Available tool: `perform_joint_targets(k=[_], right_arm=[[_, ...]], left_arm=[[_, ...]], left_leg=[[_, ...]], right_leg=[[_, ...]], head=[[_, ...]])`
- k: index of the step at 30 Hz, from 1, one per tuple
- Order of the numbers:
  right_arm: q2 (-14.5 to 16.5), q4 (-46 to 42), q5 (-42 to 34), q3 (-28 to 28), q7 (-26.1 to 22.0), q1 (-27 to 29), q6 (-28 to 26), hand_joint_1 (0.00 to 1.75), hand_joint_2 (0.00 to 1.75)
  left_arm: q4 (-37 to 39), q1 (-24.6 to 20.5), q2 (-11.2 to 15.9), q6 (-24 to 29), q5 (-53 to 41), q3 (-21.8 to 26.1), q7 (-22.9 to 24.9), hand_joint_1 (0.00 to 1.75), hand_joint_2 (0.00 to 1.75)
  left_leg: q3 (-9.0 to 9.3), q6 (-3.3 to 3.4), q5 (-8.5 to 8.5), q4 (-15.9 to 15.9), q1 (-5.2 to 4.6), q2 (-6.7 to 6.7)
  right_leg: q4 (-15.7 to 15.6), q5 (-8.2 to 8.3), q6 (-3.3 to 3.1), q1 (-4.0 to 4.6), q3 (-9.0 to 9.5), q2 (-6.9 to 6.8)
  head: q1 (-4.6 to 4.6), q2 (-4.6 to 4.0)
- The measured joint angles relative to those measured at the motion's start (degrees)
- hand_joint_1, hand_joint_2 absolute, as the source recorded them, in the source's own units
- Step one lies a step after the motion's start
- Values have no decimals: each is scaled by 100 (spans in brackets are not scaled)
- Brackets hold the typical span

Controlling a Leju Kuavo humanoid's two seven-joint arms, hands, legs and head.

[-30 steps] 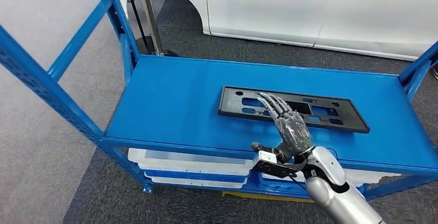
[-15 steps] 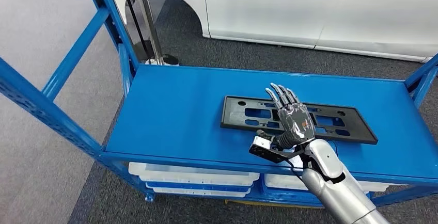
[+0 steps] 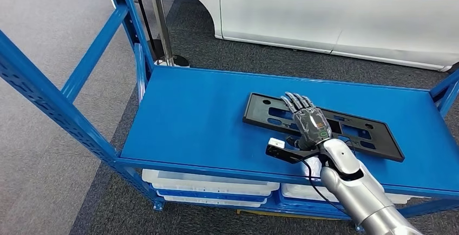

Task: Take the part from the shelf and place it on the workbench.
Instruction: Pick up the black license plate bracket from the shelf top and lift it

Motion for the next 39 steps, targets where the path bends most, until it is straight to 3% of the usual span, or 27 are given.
perform_joint_targets(k=[3,9,11,12,16,18,34,38,39], right_arm=[[-21,60,-5,9,-11,-40,40,0,175],[-34,92,9,15,-5,-55,43,0,175],[-60,214,261,44,210,-103,-50,0,175],[-72,294,459,64,377,-129,-134,11,175],[-89,519,967,104,793,-157,-417,157,175],[-89,595,1012,104,823,-152,-468,172,175],[-63,891,1035,54,715,-106,-405,175,175],[-34,916,1000,14,660,-102,-357,175,175],[-28,918,988,5,648,-102,-340,175,175]], left_arm=[[0,0,5,0,1,7,10,0,0],[0,1,10,-1,0,17,11,0,0],[0,0,18,-1,-11,59,26,0,0],[0,0,21,3,-24,81,34,0,0],[0,1,21,26,-66,105,60,0,0],[0,1,18,31,-77,106,75,0,0],[0,0,-54,36,-214,106,81,0,0],[0,1,-62,28,-230,106,62,0,175],[0,1,-63,28,-230,106,51,0,175]], left_leg=[[0,3,-2,2,-4,2],[0,3,-2,2,-5,2],[2,2,0,2,-4,7],[2,1,1,2,-4,10],[3,-1,4,2,-2,18],[4,-1,6,2,-2,20],[4,-4,10,2,-2,24],[4,-4,10,2,-2,24],[5,-4,10,2,-2,24]], right_leg=[[-2,-2,83,-10,0,-1],[-1,-2,99,-10,-3,-1],[14,-4,117,-9,-15,-1],[25,-6,124,-8,-23,0],[51,-11,128,-6,-39,2],[56,-11,129,-6,-42,4],[65,-11,129,-6,-44,4],[65,-11,129,-6,-44,4],[65,-11,129,-6,-43,4]], head=[[0,0],[-1,0],[-1,0],[-1,0],[-1,0],[-1,0],[-1,-1],[-1,0],[-1,0]])
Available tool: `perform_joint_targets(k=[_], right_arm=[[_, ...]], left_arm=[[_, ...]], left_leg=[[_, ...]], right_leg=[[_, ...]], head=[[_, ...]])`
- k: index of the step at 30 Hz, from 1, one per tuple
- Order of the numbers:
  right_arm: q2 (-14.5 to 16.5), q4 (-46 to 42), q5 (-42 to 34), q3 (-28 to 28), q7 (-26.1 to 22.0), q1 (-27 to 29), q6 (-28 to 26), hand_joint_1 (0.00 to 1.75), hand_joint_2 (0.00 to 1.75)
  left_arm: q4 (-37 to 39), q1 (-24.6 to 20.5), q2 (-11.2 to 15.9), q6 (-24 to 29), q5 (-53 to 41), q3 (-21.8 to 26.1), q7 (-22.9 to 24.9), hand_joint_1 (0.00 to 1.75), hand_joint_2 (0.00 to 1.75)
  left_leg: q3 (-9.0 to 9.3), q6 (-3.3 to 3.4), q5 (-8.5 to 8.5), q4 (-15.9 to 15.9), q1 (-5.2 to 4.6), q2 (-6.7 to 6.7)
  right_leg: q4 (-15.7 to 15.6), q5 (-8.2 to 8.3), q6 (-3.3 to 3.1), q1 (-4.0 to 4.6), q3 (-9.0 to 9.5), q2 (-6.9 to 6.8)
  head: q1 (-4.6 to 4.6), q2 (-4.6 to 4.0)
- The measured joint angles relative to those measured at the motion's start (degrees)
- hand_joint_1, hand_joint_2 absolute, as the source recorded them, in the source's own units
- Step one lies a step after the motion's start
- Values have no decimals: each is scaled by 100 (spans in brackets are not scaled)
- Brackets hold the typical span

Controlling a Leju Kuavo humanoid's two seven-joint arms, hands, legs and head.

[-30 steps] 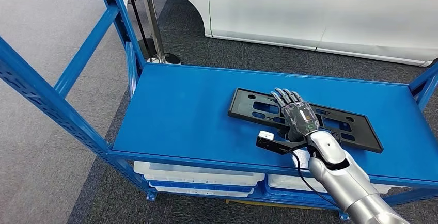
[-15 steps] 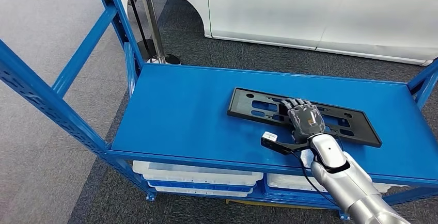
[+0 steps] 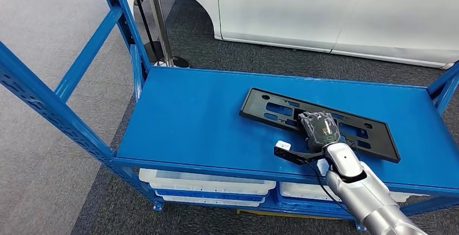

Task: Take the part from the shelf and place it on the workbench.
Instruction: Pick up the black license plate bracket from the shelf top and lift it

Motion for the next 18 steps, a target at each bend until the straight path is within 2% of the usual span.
perform_joint_targets(k=[10,18], right_arm=[[52,13,-28,-32,-75,3,-3,175,175],[30,-214,25,-102,-388,295,-614,175,175]], left_arm=[[0,0,-9,2,86,10,-69,0,175],[0,2,-3,-94,228,155,-175,0,175]], left_leg=[[6,0,0,0,0,2],[4,0,0,0,0,3]], right_leg=[[1,0,0,0,3,2],[4,0,0,0,-3,8]], head=[[0,0],[0,-1]])
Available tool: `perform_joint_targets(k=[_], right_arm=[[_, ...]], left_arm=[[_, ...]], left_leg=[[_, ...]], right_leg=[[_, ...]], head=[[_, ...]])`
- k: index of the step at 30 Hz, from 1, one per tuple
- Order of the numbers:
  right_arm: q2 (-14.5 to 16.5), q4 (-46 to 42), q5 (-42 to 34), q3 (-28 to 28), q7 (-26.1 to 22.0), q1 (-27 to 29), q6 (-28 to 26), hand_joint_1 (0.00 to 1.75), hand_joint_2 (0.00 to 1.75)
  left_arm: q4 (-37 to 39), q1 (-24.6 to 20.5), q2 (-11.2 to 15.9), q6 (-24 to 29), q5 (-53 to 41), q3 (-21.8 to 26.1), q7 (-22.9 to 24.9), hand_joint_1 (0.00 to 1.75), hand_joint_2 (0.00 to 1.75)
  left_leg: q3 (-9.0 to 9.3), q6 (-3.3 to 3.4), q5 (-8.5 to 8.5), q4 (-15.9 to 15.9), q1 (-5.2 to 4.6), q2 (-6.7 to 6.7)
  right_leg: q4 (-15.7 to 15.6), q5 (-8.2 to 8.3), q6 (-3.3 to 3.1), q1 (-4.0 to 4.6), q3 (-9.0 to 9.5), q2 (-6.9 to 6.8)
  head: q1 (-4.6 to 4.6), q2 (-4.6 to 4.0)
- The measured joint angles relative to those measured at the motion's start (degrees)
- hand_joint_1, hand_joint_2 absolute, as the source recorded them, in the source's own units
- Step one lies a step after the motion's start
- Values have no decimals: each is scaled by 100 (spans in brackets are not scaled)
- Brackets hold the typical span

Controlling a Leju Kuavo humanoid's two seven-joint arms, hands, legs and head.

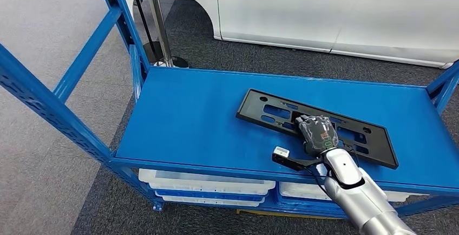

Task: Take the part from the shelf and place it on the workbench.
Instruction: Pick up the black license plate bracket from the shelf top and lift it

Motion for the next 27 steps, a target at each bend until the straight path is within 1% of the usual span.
perform_joint_targets(k=[3,4,6,7,8,9,10,12,13,14,15,16,17,18,19,20,21,22,23,24,25,26,27], right_arm=[[-108,-332,-114,-37,-250,103,-99,175,175],[-139,-429,-138,-43,-302,125,-126,175,175],[-196,-616,-142,-54,-383,174,-247,175,175],[-232,-726,-132,-64,-429,215,-359,175,175],[-292,-870,-121,-77,-489,267,-502,175,175],[-355,-1024,-115,-92,-550,317,-637,175,175],[-425,-1185,-109,-106,-612,361,-739,175,175],[-545,-1459,-89,-135,-694,442,-830,175,175],[-598,-1571,-76,-147,-721,491,-840,175,175],[-642,-1666,-62,-156,-743,542,-842,175,175],[-679,-1753,-49,-161,-770,584,-844,175,175],[-712,-1833,-38,-162,-797,608,-845,175,175],[-740,-1908,-31,-163,-819,617,-846,175,175],[-763,-1972,-29,-163,-838,622,-847,175,175],[-787,-2025,-27,-164,-851,629,-849,175,175],[-809,-2070,-25,-164,-863,637,-850,175,175],[-826,-2110,-21,-164,-876,648,-852,175,175],[-841,-2148,-18,-164,-885,657,-854,175,175],[-849,-2183,-14,-164,-892,660,-857,175,175],[-857,-2222,-12,-163,-896,665,-861,175,175],[-866,-2255,-11,-163,-900,669,-866,175,175],[-874,-2285,-10,-162,-904,675,-871,175,175],[-881,-2313,-7,-161,-908,684,-874,175,175]], left_arm=[[0,0,19,-2,-23,20,13,0,175],[0,-1,33,-2,-34,22,15,0,175],[0,-2,62,-2,-49,26,18,0,175],[0,-3,75,-1,-50,28,24,0,175],[0,-5,80,3,-50,31,39,0,175],[0,-6,85,8,-51,35,58,0,175],[0,-8,88,14,-51,42,81,0,175],[0,-11,97,22,-51,64,120,0,175],[0,-15,102,28,-51,79,136,0,175],[0,-19,107,33,-51,94,151,0,175],[0,-24,110,37,-51,107,168,0,175],[0,-28,113,41,-51,118,189,0,175],[0,-32,114,43,-52,125,208,0,175],[0,-40,119,49,-54,127,221,0,175],[0,-48,125,58,-56,129,231,0,175],[0,-55,132,70,-59,130,238,0,175],[0,-60,138,82,-62,131,248,0,175],[0,-59,143,92,-64,133,261,0,175],[0,-58,145,98,-66,135,275,0,175],[1,-58,147,105,-67,137,292,0,175],[1,-58,149,110,-68,139,307,0,175],[2,-60,149,114,-68,140,317,0,175],[2,-62,150,117,-68,141,326,0,175]], left_leg=[[-3,1,-1,1,-1,1],[-6,14,-7,13,-12,2],[-11,63,2,22,-34,3],[3,104,34,-19,-22,6],[23,136,84,-88,-7,13],[43,169,137,-155,8,21],[56,193,173,-213,23,32],[35,211,197,-223,15,45],[17,207,199,-211,14,46],[-1,201,201,-195,16,45],[-20,190,203,-172,21,42],[-40,170,200,-140,29,41],[-66,140,192,-98,37,40],[-96,100,186,-55,38,34],[-120,54,187,-19,33,27],[-145,8,198,6,25,17],[-164,-35,221,14,17,6],[-184,-72,242,20,17,2],[-221,-105,207,49,23,3],[-271,-131,90,141,32,9],[-346,-150,-112,336,40,17],[-449,-166,-386,655,46,24],[-556,-177,-644,1038,47,27]], right_leg=[[-1,0,0,0,-3,2],[-13,6,14,-13,0,0],[-48,31,61,-35,11,-3],[-59,31,90,-44,14,-6],[-19,-23,99,-37,2,-5],[100,-139,98,-32,-44,-3],[339,-328,89,-24,-138,0],[1068,-750,82,-15,-424,6],[1386,-873,90,-14,-539,5],[1533,-886,99,-21,-576,4],[1453,-784,106,-33,-504,2],[1164,-606,113,-50,-331,-1],[756,-451,122,-67,-109,-3],[418,-322,114,-59,78,6],[193,-254,92,-49,192,18],[101,-246,61,-30,225,30],[123,-225,19,-7,197,42],[119,-210,-28,-13,155,38],[116,-185,-81,-17,117,28],[113,-145,-141,-22,72,17],[107,-101,-198,-25,21,4],[111,-57,-241,-13,-29,-6],[117,-17,-268,5,-88,-14]], head=[[0,0],[-1,-1],[-3,-1],[-3,-1],[-3,0],[-1,0],[1,1],[2,1],[2,1],[1,1],[2,1],[2,1],[2,0],[1,0],[0,0],[0,0],[-2,1],[-3,0],[-5,0],[-5,0],[-7,0],[-8,0],[-7,0]])
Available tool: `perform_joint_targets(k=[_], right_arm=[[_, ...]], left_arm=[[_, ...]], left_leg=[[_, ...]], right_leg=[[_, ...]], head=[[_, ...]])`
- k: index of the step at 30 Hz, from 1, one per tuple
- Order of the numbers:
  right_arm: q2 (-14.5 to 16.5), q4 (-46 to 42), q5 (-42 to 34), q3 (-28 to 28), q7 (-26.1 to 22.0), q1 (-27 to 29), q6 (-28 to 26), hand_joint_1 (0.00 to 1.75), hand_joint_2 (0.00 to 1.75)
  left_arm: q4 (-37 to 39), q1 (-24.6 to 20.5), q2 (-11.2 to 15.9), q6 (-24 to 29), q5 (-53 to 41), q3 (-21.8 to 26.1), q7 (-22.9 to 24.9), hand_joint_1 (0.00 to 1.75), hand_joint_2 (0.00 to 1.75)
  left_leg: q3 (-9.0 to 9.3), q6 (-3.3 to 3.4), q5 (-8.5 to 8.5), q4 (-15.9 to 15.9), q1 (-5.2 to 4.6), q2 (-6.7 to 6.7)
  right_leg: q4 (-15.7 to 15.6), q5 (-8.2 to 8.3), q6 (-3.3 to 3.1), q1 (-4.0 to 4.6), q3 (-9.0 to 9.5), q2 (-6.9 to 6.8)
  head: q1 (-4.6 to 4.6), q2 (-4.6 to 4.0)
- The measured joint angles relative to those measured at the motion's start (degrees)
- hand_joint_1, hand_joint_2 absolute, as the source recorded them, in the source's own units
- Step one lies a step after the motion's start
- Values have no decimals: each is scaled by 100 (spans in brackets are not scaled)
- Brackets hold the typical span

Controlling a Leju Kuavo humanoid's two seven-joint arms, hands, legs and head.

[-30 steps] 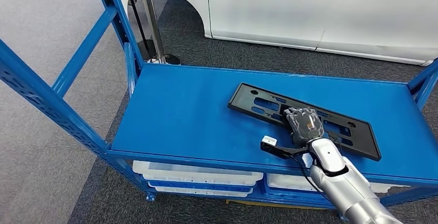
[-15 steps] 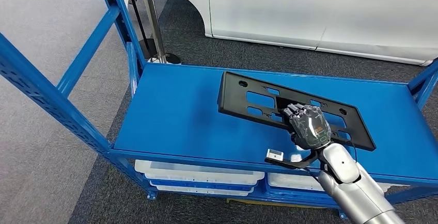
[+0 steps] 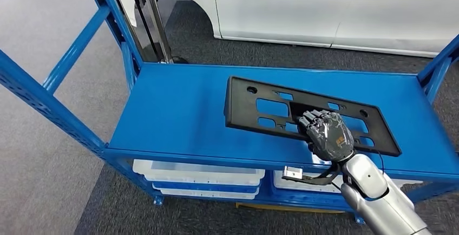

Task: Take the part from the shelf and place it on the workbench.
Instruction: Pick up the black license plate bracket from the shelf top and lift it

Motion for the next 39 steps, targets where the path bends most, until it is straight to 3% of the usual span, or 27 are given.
perform_joint_targets(k=[1,2,3,5,7,9,11,12,14,16,17,18,19,20,22,23,24,26,27,28,31,32,33,34,36,38,39], right_arm=[[-3,-20,5,5,-6,9,-2,175,175],[-3,-35,15,17,-14,15,-4,175,175],[-1,-47,33,40,-21,18,-4,175,175],[16,-63,74,100,-32,14,-3,175,175],[56,-74,115,158,-28,-5,2,175,175],[108,-78,147,226,-9,-52,6,175,175],[154,-76,160,298,19,-96,5,175,175],[168,-75,160,327,33,-115,3,175,175],[180,-74,151,375,66,-146,-3,175,175],[184,-73,135,410,95,-163,-10,175,175],[185,-73,127,422,103,-163,-13,175,175],[185,-73,120,432,112,-162,-15,175,175],[184,-73,110,437,122,-162,-17,175,175],[183,-74,96,440,134,-163,-21,175,175],[176,-89,58,440,158,-160,-31,175,175],[169,-102,40,437,166,-151,-38,175,175],[156,-118,26,433,172,-142,-46,175,175],[134,-142,6,424,175,-123,-63,175,175],[128,-149,-1,421,175,-119,-70,175,175],[127,-158,-6,419,175,-113,-74,175,175],[127,-178,-18,417,175,-91,-77,175,175],[127,-180,-21,416,175,-81,-76,175,175],[127,-180,-25,416,175,-69,-73,175,175],[127,-180,-27,416,174,-57,-69,175,175],[127,-181,-38,411,173,-41,-60,175,175],[126,-192,-50,393,172,-33,-47,175,175],[126,-197,-56,384,167,-33,-39,175,175]], left_arm=[[0,-1,4,1,2,2,4,0,175],[-1,-3,11,2,8,8,7,0,175],[-1,-5,22,2,18,16,10,0,175],[-1,-11,54,0,40,37,14,0,175],[-1,-26,92,-8,55,63,16,0,175],[-2,-36,120,-19,66,99,19,0,175],[-1,-38,136,-27,79,128,27,0,175],[0,-44,142,-31,82,137,30,0,175],[1,-51,145,-35,85,150,36,0,175],[1,-50,149,-35,76,158,40,0,175],[1,-48,150,-35,68,159,40,0,175],[1,-48,150,-35,56,158,36,0,175],[1,-48,150,-35,41,158,28,0,175],[1,-48,150,-35,26,157,17,0,175],[1,-46,149,-35,2,157,-4,0,175],[1,-43,149,-35,-5,157,-11,0,175],[1,-39,149,-37,-11,157,-19,0,175],[1,-23,150,-44,-34,157,-32,0,175],[1,-17,150,-51,-45,156,-38,0,175],[1,-11,149,-60,-58,156,-41,0,175],[1,-10,146,-81,-77,155,-46,0,175],[1,-11,146,-84,-79,155,-46,0,175],[1,-13,147,-86,-81,155,-48,0,175],[1,-15,147,-88,-84,155,-50,0,175],[1,-20,149,-96,-96,155,-54,0,175],[1,-31,154,-99,-108,155,-56,0,175],[1,-37,155,-99,-111,155,-57,0,175]], left_leg=[[-81,-6,-180,355,0,0],[-96,-1,-247,581,-2,0],[-8,18,-192,592,-9,0],[464,110,95,8,-44,-2],[984,211,220,-800,-91,3],[1153,245,227,-1149,-126,4],[1110,270,352,-1219,-121,5],[1077,300,428,-1261,-110,12],[961,358,584,-1314,-83,29],[782,385,699,-1279,-93,34],[686,382,745,-1246,-97,35],[587,374,786,-1204,-97,36],[490,362,820,-1155,-95,36],[401,346,848,-1099,-93,36],[262,297,896,-994,-104,32],[225,267,929,-961,-111,30],[199,235,973,-949,-116,27],[165,166,1045,-955,-117,20],[129,129,982,-926,-114,18],[75,93,812,-820,-109,15],[-154,6,-15,95,-79,17],[-195,-10,-154,426,-75,17],[-165,-17,-137,627,-72,17],[-47,-15,-2,642,-71,18],[467,17,300,125,-69,14],[1095,76,234,-740,-90,3],[1284,108,152,-1041,-105,-3]], right_leg=[[10,38,-14,21,-59,-8],[23,75,-23,42,-119,-16],[37,109,-26,62,-175,-22],[61,174,-24,97,-268,-24],[63,249,7,126,-322,-26],[33,341,70,116,-339,-34],[-5,403,142,95,-355,-36],[35,321,173,94,-387,-30],[426,-139,215,92,-524,-11],[1141,-634,254,86,-701,1],[1434,-717,272,81,-738,2],[1556,-663,286,73,-691,1],[1482,-521,296,63,-546,1],[1208,-364,299,51,-300,0],[456,-315,266,54,239,6],[185,-359,233,66,400,11],[47,-411,194,85,459,16],[-1,-333,103,86,397,7],[-15,-272,50,76,344,-4],[-34,-198,-3,60,276,-16],[-39,29,-79,56,9,-29],[-32,95,-76,60,-84,-30],[-18,164,-68,62,-183,-33],[-1,229,-56,61,-282,-36],[40,353,-22,59,-458,-40],[61,463,36,69,-547,-39],[50,523,72,71,-555,-42]], head=[[-1,0],[0,0],[-1,1],[-2,0],[1,0],[1,0],[2,0],[4,1],[8,1],[7,0],[7,0],[7,0],[7,1],[7,1],[4,1],[2,0],[0,0],[2,0],[1,1],[0,1],[-6,0],[-6,-1],[-6,-1],[-6,-1],[-7,0],[-5,1],[-4,1]])
